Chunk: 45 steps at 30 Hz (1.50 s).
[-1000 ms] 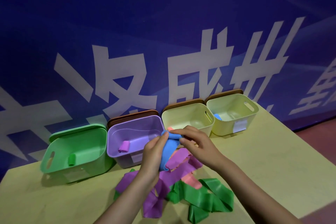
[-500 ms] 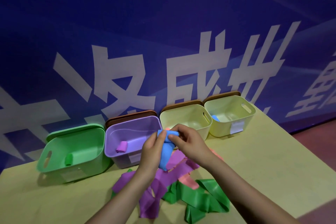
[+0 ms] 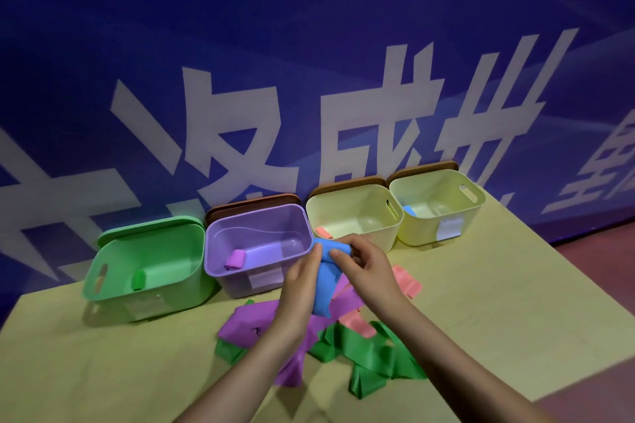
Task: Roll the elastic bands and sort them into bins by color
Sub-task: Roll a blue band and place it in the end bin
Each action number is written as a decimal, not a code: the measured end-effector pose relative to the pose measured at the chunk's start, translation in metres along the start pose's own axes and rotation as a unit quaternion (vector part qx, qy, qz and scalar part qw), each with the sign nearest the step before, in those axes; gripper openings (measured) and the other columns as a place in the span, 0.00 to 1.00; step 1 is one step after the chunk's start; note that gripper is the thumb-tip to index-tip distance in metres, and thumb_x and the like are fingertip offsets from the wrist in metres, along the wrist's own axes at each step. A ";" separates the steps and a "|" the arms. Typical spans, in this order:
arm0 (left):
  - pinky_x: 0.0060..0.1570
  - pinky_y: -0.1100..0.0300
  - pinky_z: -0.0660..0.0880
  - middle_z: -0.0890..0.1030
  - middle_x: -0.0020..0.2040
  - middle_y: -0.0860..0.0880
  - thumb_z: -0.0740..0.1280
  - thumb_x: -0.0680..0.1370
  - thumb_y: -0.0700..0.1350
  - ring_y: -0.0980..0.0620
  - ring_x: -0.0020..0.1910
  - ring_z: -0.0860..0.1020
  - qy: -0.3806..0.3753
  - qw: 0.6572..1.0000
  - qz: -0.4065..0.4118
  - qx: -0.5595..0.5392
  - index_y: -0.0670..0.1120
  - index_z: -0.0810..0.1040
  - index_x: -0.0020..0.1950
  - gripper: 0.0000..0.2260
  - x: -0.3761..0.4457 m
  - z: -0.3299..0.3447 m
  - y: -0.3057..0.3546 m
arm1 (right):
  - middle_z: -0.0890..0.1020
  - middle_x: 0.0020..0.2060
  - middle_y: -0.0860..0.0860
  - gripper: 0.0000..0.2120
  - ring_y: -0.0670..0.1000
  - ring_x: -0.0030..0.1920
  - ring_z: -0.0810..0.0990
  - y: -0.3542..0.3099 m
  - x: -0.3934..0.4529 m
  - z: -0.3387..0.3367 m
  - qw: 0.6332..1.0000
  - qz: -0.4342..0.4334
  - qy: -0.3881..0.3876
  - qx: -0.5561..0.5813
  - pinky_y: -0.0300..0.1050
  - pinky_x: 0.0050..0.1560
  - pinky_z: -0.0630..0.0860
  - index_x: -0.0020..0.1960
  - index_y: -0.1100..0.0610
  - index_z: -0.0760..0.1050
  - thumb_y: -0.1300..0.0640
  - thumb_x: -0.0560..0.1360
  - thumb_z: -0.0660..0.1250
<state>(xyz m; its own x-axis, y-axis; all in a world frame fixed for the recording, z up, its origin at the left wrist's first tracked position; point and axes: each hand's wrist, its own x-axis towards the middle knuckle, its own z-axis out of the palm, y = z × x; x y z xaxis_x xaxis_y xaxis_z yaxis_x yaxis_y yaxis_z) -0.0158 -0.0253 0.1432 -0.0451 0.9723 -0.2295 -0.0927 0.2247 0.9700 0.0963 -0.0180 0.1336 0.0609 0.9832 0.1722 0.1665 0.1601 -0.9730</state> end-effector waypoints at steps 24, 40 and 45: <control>0.23 0.65 0.67 0.76 0.29 0.50 0.61 0.81 0.50 0.56 0.23 0.72 -0.057 0.996 -0.068 -0.004 0.46 0.80 0.49 0.11 -0.021 0.023 -0.024 | 0.75 0.46 0.48 0.17 0.44 0.46 0.75 0.024 -0.036 -0.065 0.982 -0.104 -0.078 -0.136 0.36 0.50 0.72 0.62 0.52 0.78 0.57 0.74 0.63; 0.26 0.67 0.67 0.76 0.28 0.53 0.57 0.82 0.39 0.58 0.25 0.71 -0.140 0.983 0.034 0.117 0.43 0.75 0.48 0.08 0.004 0.155 -0.009 | 0.75 0.29 0.51 0.09 0.46 0.31 0.72 0.036 0.000 -0.182 0.998 0.054 -0.014 0.009 0.38 0.35 0.69 0.39 0.60 0.78 0.59 0.77 0.66; 0.26 0.67 0.71 0.79 0.29 0.48 0.61 0.80 0.39 0.55 0.26 0.75 -0.102 0.988 -0.103 -0.044 0.38 0.78 0.47 0.08 0.009 0.173 -0.012 | 0.77 0.33 0.50 0.08 0.44 0.35 0.72 0.056 0.011 -0.196 0.998 -0.029 0.012 -0.063 0.38 0.38 0.69 0.45 0.55 0.81 0.52 0.73 0.65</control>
<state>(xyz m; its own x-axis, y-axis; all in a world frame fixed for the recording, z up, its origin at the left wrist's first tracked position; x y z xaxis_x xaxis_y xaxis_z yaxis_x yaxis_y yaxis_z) 0.1571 -0.0076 0.1429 0.1838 0.9014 -0.3921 -0.1655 0.4216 0.8915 0.2997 -0.0154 0.1114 0.0717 0.9698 0.2329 0.2919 0.2029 -0.9347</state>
